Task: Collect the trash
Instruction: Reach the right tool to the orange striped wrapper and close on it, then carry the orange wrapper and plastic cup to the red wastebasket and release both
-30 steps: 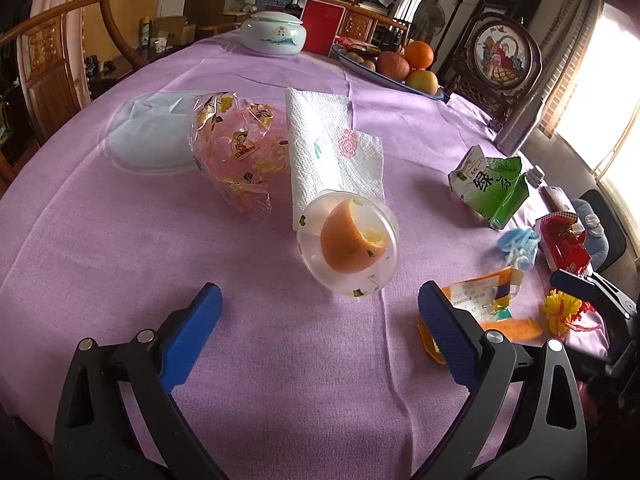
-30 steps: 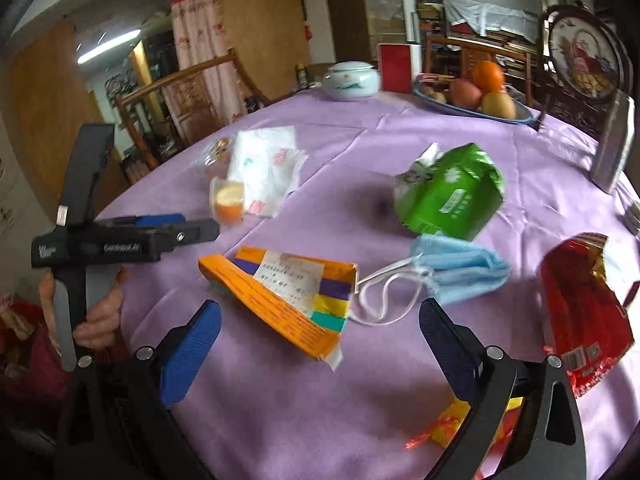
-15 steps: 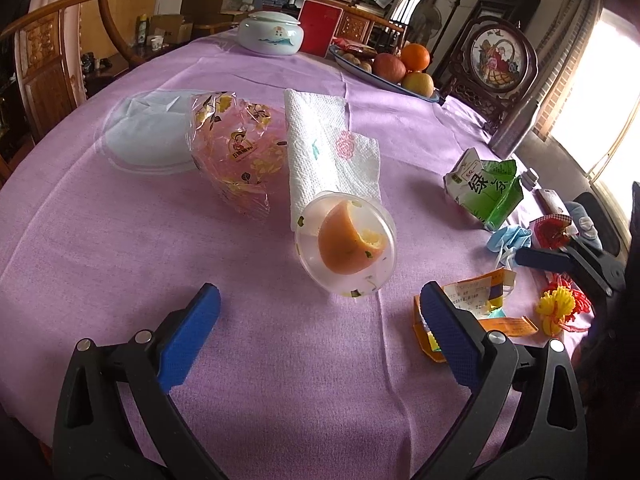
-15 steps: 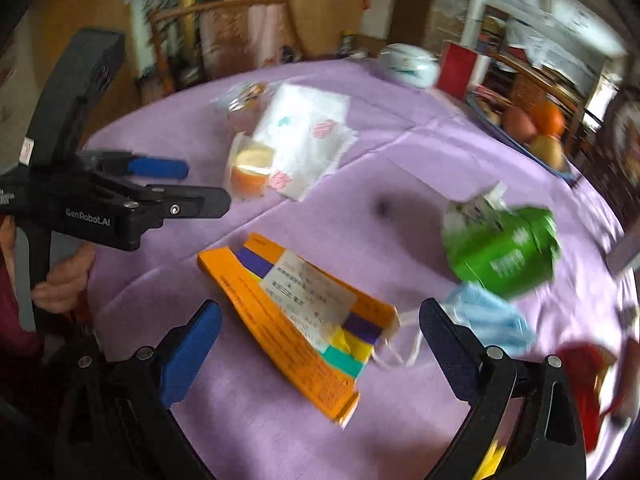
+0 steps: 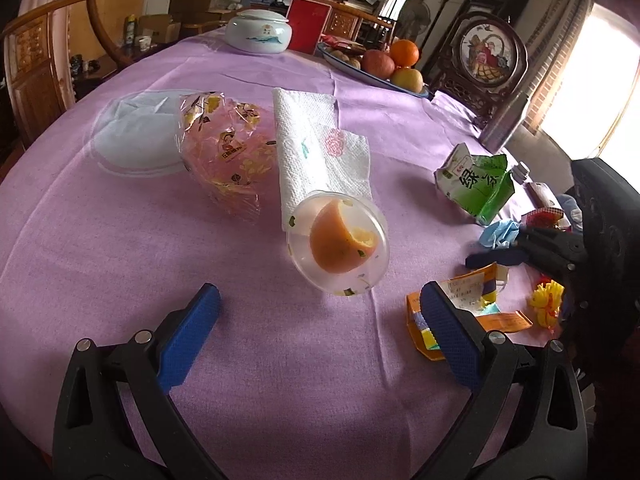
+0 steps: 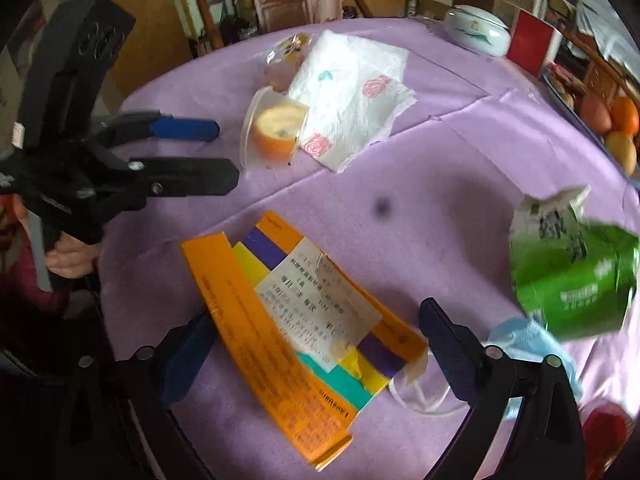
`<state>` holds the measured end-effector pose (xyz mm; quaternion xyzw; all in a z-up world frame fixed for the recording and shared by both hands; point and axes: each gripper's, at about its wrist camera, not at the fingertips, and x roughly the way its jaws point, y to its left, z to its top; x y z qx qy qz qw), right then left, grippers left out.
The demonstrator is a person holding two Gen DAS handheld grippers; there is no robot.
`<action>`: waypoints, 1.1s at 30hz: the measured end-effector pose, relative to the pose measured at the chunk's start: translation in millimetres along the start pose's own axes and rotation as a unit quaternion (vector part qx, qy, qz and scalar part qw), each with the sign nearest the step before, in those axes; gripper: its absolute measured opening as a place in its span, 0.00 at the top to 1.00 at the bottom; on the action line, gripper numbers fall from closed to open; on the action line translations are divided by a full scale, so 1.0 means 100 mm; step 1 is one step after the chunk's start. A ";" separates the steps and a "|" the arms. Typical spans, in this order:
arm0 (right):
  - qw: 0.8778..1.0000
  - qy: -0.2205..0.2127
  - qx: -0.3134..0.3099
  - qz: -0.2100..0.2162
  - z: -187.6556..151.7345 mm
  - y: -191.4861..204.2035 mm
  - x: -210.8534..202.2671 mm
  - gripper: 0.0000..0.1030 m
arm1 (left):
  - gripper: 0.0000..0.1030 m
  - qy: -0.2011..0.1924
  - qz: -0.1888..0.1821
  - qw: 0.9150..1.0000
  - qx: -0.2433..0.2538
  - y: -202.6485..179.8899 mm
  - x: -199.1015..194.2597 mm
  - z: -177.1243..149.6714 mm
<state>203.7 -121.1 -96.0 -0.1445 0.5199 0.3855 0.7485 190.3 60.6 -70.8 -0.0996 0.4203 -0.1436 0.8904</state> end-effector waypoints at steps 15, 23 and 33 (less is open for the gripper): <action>0.994 -0.067 0.084 -0.024 -0.50 0.10 -0.29 0.32 | 0.07 0.069 0.016 0.998 -0.004 -0.17 0.34 0.33; 0.993 -0.088 0.076 -0.036 -0.55 0.14 -0.33 0.36 | 0.45 0.051 0.002 0.999 0.002 -0.23 0.17 0.22; 0.983 -0.139 0.108 -0.048 -0.65 0.20 -0.51 0.38 | 0.45 -0.005 0.035 0.999 0.010 -0.10 -0.58 -0.04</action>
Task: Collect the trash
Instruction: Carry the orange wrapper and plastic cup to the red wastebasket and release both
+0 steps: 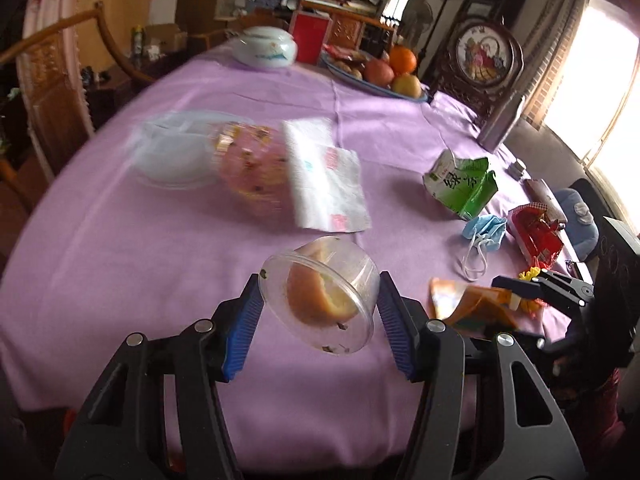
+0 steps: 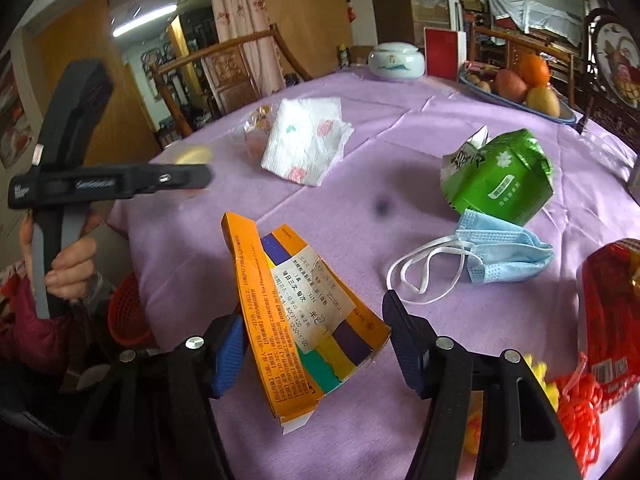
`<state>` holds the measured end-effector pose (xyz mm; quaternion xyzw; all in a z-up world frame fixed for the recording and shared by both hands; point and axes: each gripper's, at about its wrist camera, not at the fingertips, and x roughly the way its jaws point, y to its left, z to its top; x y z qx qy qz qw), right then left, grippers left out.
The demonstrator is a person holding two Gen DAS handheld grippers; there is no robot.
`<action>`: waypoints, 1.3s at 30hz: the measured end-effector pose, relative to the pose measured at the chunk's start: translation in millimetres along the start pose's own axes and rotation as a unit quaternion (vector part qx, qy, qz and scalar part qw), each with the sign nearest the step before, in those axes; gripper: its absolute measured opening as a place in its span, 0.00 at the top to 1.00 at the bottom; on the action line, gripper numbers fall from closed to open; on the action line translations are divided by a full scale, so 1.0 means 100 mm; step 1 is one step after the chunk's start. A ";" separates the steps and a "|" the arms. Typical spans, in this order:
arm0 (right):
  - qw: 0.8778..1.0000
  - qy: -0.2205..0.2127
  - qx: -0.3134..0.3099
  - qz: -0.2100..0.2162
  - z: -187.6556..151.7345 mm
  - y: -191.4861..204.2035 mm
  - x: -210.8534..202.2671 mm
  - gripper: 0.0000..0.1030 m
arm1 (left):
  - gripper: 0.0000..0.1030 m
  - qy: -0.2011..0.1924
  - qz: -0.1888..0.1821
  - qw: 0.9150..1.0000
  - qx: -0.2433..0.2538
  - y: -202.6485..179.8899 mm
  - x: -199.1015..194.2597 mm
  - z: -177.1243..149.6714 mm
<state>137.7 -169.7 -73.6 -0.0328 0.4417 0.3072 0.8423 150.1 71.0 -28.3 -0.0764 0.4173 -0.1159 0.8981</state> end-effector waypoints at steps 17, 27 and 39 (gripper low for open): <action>0.996 -0.056 -0.051 0.053 0.28 0.91 -0.14 0.38 | 0.45 0.018 0.132 0.986 -0.101 1.36 -1.10 -1.08; 0.985 -0.017 -0.105 0.136 0.47 1.89 0.32 0.38 | 0.17 0.088 0.162 0.967 -0.176 2.08 -1.05 -1.68; 0.960 0.073 -0.169 0.211 0.42 3.08 1.17 0.33 | 0.10 -0.008 0.220 0.951 -0.218 2.45 -1.67 -1.72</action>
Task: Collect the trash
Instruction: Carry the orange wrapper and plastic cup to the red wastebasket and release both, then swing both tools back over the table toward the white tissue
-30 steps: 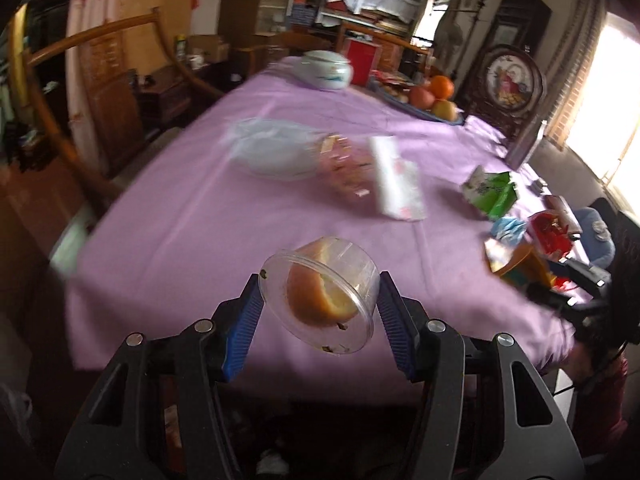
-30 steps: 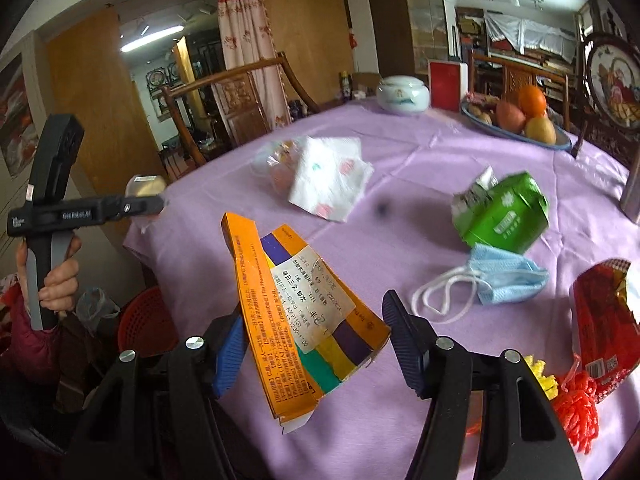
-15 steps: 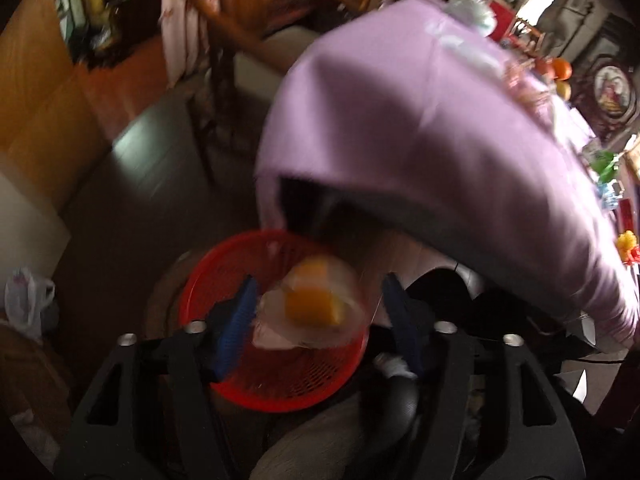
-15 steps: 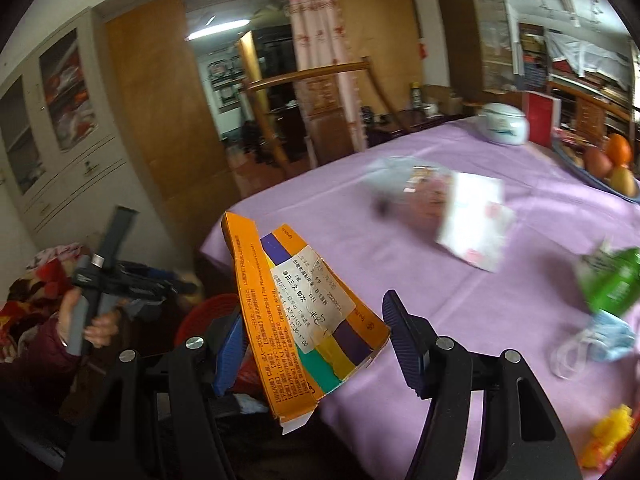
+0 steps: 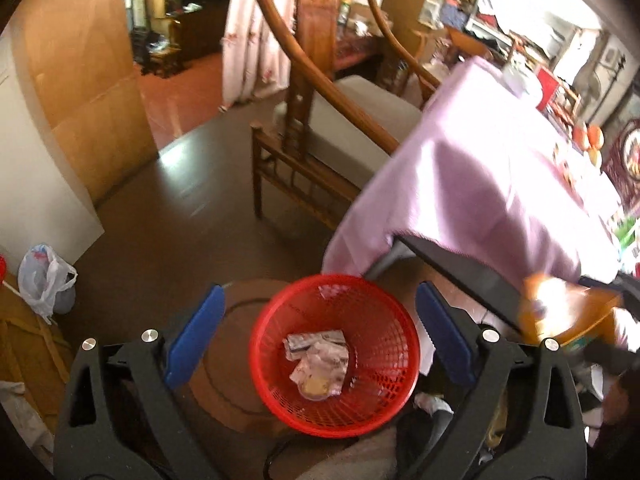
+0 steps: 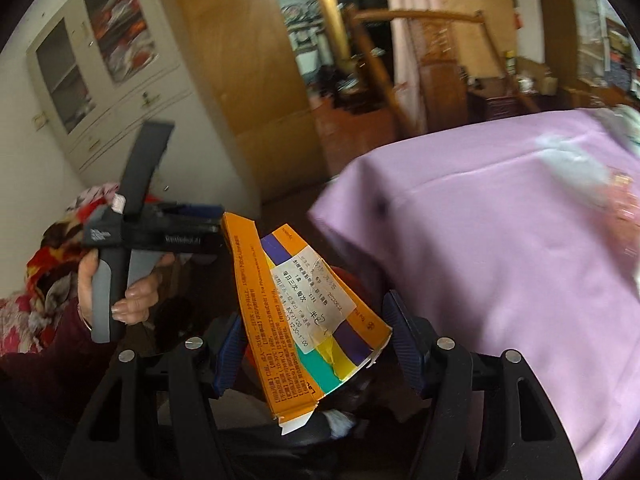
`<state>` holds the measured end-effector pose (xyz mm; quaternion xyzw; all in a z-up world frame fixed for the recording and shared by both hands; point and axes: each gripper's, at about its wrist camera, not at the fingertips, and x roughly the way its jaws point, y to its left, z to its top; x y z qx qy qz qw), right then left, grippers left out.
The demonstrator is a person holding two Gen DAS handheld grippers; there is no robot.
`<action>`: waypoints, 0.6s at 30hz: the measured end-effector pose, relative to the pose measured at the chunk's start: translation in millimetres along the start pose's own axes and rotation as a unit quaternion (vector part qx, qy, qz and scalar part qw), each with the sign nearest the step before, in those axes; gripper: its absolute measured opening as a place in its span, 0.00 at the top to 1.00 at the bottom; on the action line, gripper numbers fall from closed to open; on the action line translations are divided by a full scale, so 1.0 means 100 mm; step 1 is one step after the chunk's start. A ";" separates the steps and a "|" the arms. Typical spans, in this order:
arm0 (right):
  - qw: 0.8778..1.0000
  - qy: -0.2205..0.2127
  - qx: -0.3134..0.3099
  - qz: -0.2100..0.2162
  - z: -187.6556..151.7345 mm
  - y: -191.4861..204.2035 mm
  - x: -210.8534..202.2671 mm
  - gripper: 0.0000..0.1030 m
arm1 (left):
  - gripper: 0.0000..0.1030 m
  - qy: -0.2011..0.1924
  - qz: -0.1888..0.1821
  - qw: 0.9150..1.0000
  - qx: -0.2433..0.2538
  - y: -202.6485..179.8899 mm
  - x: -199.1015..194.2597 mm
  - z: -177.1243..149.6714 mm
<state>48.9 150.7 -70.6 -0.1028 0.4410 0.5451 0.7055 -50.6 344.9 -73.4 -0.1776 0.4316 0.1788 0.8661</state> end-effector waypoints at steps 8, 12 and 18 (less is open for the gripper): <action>1.000 -0.004 0.016 0.001 0.03 0.01 0.14 0.14 | 0.09 -0.015 0.010 1.000 0.001 0.01 -0.07 0.05; 0.998 -0.033 0.047 -0.023 -0.13 -0.20 -0.18 0.07 | 0.09 -0.011 0.015 1.000 0.007 -0.08 -0.02 0.04; 0.993 -0.068 0.060 -0.072 -0.36 -0.32 -0.60 0.06 | 0.09 -0.017 0.005 0.999 0.032 -0.32 -0.07 0.06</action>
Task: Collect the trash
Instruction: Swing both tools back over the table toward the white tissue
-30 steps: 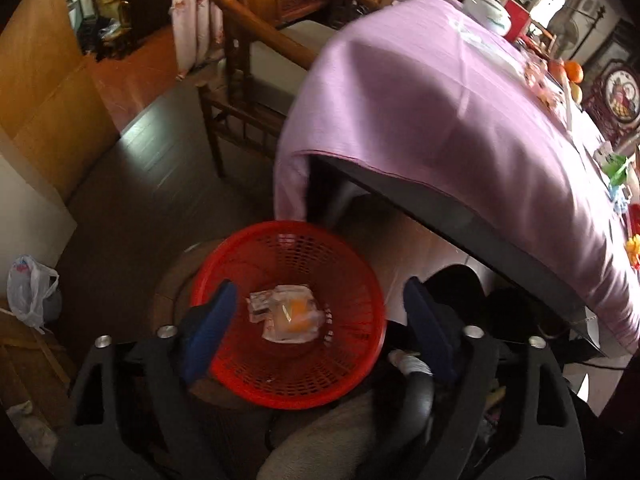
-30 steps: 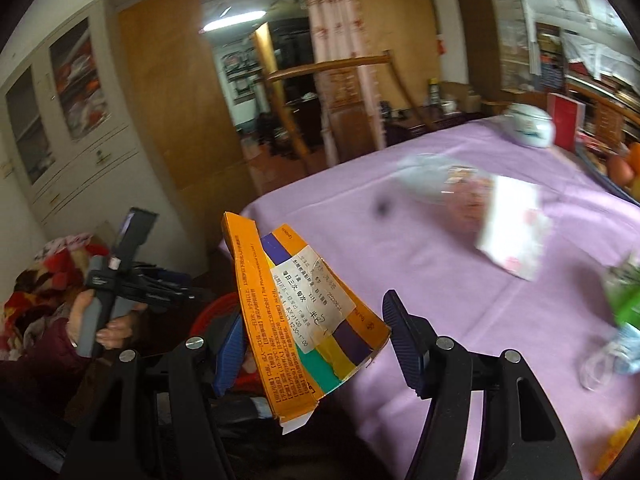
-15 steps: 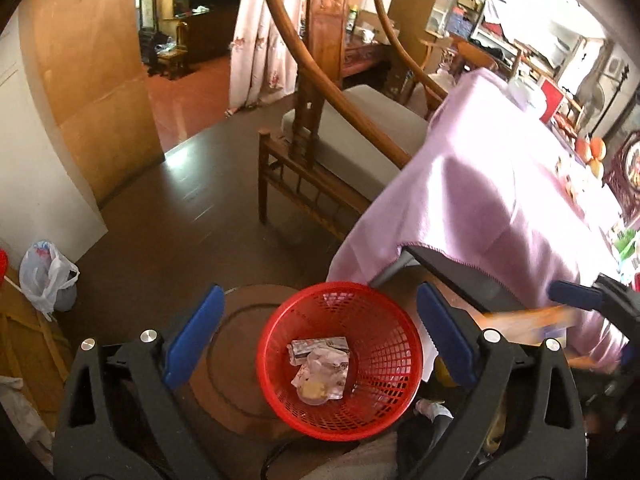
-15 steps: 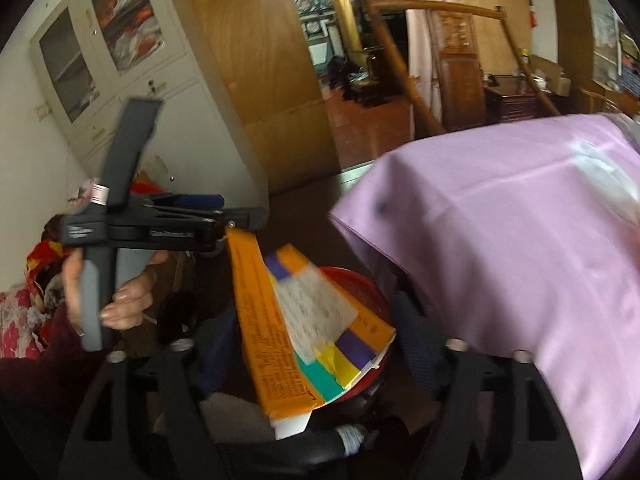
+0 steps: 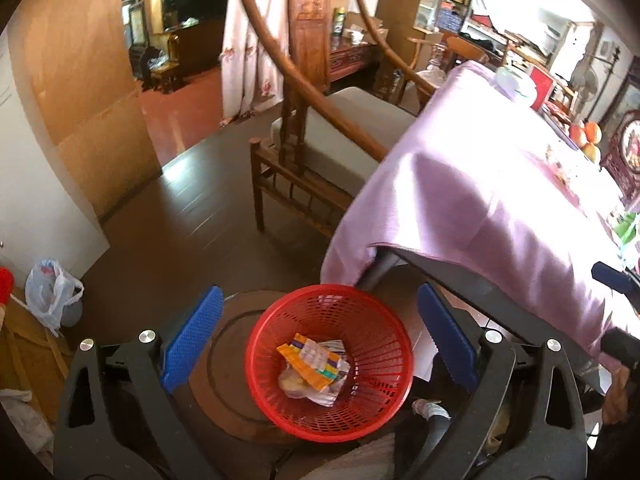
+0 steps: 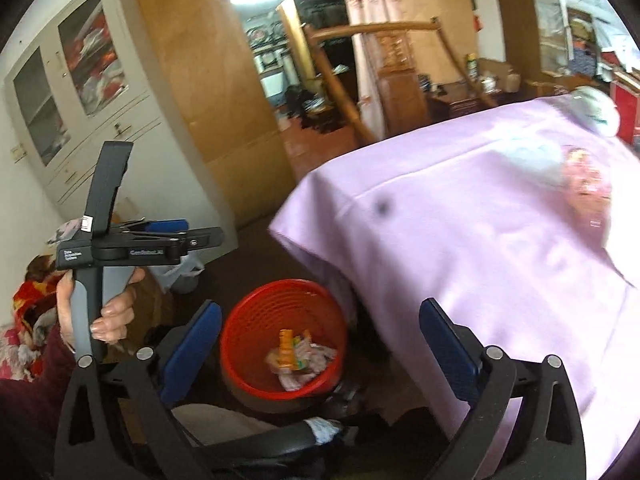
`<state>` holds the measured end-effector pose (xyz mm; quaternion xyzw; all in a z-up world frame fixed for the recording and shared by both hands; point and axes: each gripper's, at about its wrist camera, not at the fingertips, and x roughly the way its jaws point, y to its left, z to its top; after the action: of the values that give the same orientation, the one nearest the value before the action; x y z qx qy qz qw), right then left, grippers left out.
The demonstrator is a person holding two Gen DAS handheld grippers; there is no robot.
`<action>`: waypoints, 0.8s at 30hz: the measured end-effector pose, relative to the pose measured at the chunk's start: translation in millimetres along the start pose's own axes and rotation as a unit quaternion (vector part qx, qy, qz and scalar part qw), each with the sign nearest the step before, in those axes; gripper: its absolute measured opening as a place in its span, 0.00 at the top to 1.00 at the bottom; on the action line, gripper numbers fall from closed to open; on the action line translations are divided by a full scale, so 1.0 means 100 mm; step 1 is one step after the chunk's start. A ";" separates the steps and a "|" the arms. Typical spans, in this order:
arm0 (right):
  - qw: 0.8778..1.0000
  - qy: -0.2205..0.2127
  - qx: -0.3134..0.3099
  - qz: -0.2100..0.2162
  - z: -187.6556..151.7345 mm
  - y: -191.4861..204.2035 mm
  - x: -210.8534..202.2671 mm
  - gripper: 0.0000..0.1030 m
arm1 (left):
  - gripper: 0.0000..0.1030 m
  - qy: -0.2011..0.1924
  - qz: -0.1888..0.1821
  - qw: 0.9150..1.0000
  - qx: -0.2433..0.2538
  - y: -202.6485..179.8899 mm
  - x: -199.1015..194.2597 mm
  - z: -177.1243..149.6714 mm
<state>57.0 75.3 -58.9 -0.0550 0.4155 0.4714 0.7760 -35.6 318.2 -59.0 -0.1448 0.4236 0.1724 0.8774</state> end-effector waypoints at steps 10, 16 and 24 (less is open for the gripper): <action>0.995 -0.066 0.048 -0.054 -0.22 -0.41 -0.75 0.06 | 0.08 -0.011 -0.021 0.998 0.062 -0.62 -0.09 -0.04; 0.988 -0.102 0.079 -0.091 -0.42 -0.69 -1.16 0.06 | 0.08 -0.007 -0.047 0.994 0.095 -1.07 -0.10 -0.08; 0.968 -0.142 0.137 -0.153 -0.85 -1.22 -1.74 0.06 | 0.07 0.001 -0.081 0.988 0.134 -1.70 -0.06 -0.15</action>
<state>65.2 -152.1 -30.0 0.0561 0.3481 0.2884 0.8902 22.8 158.1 -44.6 -0.0599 0.4305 0.0420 0.8996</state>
